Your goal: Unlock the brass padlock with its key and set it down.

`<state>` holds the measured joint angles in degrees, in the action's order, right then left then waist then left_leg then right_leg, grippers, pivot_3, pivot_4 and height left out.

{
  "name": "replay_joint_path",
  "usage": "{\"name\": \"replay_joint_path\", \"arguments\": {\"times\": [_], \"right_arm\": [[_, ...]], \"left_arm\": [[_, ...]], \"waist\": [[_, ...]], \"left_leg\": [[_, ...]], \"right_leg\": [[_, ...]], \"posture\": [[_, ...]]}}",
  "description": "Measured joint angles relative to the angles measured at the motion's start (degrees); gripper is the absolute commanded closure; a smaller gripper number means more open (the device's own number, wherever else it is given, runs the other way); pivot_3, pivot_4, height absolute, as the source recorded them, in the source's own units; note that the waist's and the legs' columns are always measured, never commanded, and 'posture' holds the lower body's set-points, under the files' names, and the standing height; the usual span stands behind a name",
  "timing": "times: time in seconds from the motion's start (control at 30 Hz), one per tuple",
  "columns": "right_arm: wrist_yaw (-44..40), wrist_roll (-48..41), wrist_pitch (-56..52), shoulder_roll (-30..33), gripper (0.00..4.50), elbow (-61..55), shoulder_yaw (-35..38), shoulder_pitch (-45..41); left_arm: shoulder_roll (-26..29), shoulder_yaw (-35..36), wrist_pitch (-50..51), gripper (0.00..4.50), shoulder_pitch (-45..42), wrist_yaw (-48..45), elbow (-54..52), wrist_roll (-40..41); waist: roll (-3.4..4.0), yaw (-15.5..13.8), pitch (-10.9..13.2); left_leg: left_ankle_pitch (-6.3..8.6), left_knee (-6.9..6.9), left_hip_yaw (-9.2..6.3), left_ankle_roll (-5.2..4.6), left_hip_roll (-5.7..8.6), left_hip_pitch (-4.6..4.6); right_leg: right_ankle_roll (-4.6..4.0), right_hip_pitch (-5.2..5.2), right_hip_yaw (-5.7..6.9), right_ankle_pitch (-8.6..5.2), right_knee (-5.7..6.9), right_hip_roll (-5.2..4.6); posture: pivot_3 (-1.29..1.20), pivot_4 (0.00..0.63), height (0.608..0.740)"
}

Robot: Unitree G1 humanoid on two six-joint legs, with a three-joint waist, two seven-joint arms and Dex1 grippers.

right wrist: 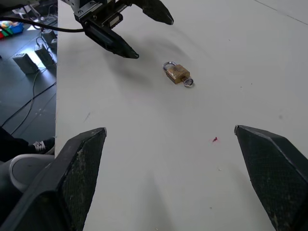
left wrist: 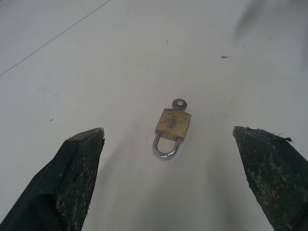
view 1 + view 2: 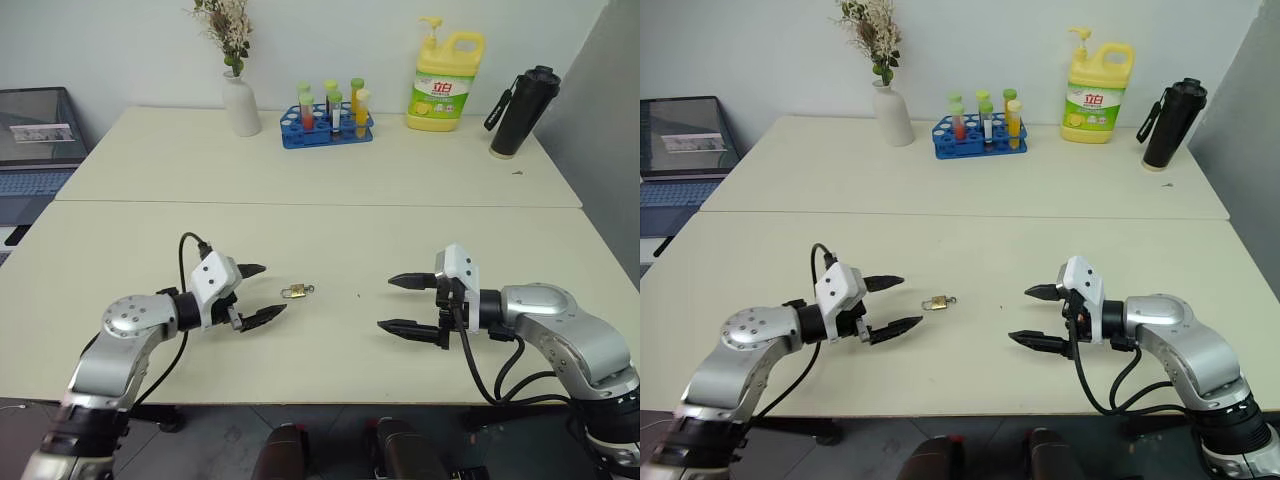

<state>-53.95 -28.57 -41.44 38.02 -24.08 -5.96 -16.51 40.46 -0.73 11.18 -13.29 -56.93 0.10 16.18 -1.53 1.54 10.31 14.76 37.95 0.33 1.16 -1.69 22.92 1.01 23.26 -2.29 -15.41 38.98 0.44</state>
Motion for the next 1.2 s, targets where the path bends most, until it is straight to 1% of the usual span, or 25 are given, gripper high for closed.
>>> {"name": "replay_joint_path", "arguments": {"times": [0.13,0.37,0.7,0.73,0.77,0.93,0.97,1.03,1.07,1.2], "right_arm": [[1.6,-0.6,-2.1,-0.2,0.03,-1.2,-0.4,0.1],[3.3,-1.9,-4.4,-0.3,0.03,-1.8,-0.4,0.1],[4.8,-2.7,-5.4,-0.6,0.03,-2.1,-0.4,0.0],[5.0,-2.7,-5.4,-0.6,0.00,-2.1,-0.4,0.0],[5.2,-2.9,-5.4,-0.7,0.00,-2.1,-0.4,0.0],[5.3,-3.0,-5.4,-0.9,0.00,-2.1,-0.4,-0.2],[5.3,-3.0,-5.3,-0.9,0.00,-2.1,-0.4,-0.2],[5.2,-3.0,-5.3,-0.9,0.00,-2.1,-0.4,-0.1],[5.2,-3.1,-5.2,-0.9,0.00,-2.1,-0.4,-0.1],[5.2,-3.1,-5.2,-0.9,0.00,-2.1,-0.4,-0.1]], "left_arm": [[-2.0,-4.4,-4.0,0.00,-5.7,-3.1,8.3,-3.0],[-2.9,-7.1,-10.6,0.00,-9.5,-6.4,17.7,-6.6],[-3.8,-7.5,-13.4,0.00,-11.1,-8.1,20.2,-7.8],[-3.8,-7.6,-13.8,0.39,-11.2,-8.3,20.5,-7.9],[-3.9,-7.7,-14.2,0.62,-11.4,-8.7,20.8,-7.9],[-4.5,-8.7,-14.6,2.28,-12.1,-10.0,21.3,-8.6],[-4.6,-9.0,-14.6,2.55,-12.4,-10.1,21.6,-8.6],[-5.0,-9.6,-14.9,3.26,-13.1,-10.1,22.5,-8.9],[-5.2,-9.8,-15.2,3.53,-13.5,-10.0,22.8,-9.5],[-5.6,-10.1,-15.5,3.54,-14.4,-9.8,23.7,-10.2]], "waist": [[-0.01,0.0,0.0],[-0.01,0.2,0.0],[-0.02,0.1,0.0],[-0.02,0.1,0.0],[-0.02,0.1,0.0],[-0.03,0.0,0.0],[-0.03,0.0,0.0],[-0.03,0.0,0.0],[-0.03,-0.1,0.0],[0.00,-0.1,-0.1]], "left_leg": [[0.00,0.01,0.01,0.00,0.01,0.01],[0.00,0.00,-0.02,0.00,-0.02,0.01],[0.00,0.02,-0.02,0.00,0.00,0.01],[0.00,0.02,-0.02,0.00,0.00,0.01],[0.00,0.02,-0.02,0.00,0.01,0.01],[0.00,0.04,-0.04,-0.01,0.01,0.00],[0.00,0.05,-0.04,-0.01,0.01,-0.01],[-0.01,0.08,-0.07,-0.01,0.01,-0.02],[-0.01,0.08,-0.07,-0.01,0.01,-0.02],[-0.02,0.10,-0.07,-0.03,0.02,-0.04]], "right_leg": [[0.00,0.00,-0.02,0.00,0.00,0.02],[-0.01,0.01,0.00,0.01,0.02,0.04],[0.01,-0.01,-0.01,0.01,0.02,0.03],[0.01,-0.01,-0.01,0.01,0.02,0.03],[0.01,-0.01,0.00,0.01,0.02,0.03],[0.02,-0.03,0.02,0.01,0.03,0.04],[0.02,-0.04,0.02,0.01,0.04,0.04],[0.02,-0.06,0.04,0.02,0.06,0.04],[0.03,-0.07,0.05,0.02,0.06,0.04],[0.05,-0.09,0.04,0.03,0.07,0.04]], "posture": [[0.00,0.150,0.740],[0.00,0.150,0.740],[0.00,0.150,0.740],[0.00,0.150,0.740],[0.00,0.150,0.740],[0.00,0.150,0.740],[0.00,0.150,0.740],[0.00,0.150,0.740],[0.00,0.150,0.740],[0.00,0.150,0.740]]}}
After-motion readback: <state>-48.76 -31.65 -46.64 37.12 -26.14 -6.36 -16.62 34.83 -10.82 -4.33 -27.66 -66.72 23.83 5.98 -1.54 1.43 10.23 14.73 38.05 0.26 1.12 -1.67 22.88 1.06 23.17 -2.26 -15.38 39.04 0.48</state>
